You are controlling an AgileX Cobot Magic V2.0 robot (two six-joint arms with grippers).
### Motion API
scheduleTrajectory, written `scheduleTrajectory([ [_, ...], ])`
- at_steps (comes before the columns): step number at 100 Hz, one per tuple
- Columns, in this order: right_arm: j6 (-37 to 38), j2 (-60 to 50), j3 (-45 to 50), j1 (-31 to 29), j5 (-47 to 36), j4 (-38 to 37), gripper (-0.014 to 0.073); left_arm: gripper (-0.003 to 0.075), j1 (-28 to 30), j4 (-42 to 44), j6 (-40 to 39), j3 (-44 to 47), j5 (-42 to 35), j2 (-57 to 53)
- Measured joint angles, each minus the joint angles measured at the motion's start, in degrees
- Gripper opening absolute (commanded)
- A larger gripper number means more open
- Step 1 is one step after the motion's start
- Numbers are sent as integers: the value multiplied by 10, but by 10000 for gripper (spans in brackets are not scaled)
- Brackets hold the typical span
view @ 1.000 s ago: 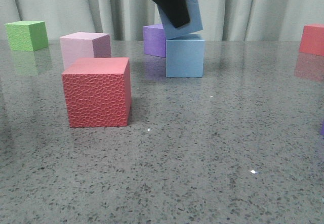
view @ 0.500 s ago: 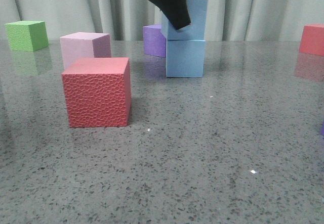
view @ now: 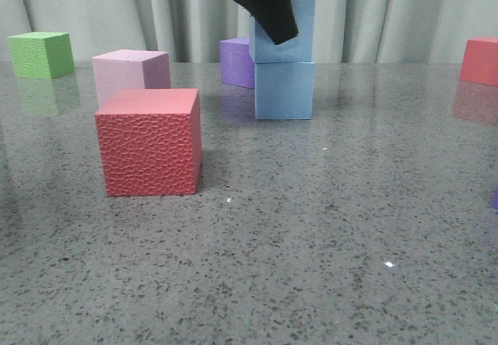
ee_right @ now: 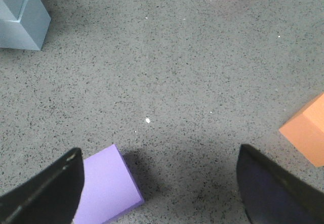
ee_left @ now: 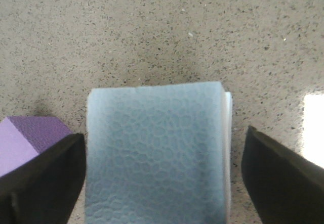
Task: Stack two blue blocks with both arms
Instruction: 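Open the left gripper and raise it off the stack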
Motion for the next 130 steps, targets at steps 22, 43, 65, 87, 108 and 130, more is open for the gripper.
scheduleTrajectory([
  [22,0,0,0,0,0,0,610,603,0,-4,-47,-50,6,-8],
  [43,0,0,0,0,0,0,610,603,0,5,-102,-71,9,-55],
  [65,0,0,0,0,0,0,610,601,16,76,-215,-72,13,-109],
  [87,0,0,0,0,0,0,610,595,59,118,-308,-72,15,-158],
  [108,0,0,0,0,0,0,610,575,113,131,-339,-40,15,-221],
  [130,0,0,0,0,0,0,610,575,164,134,-358,54,16,-311],
])
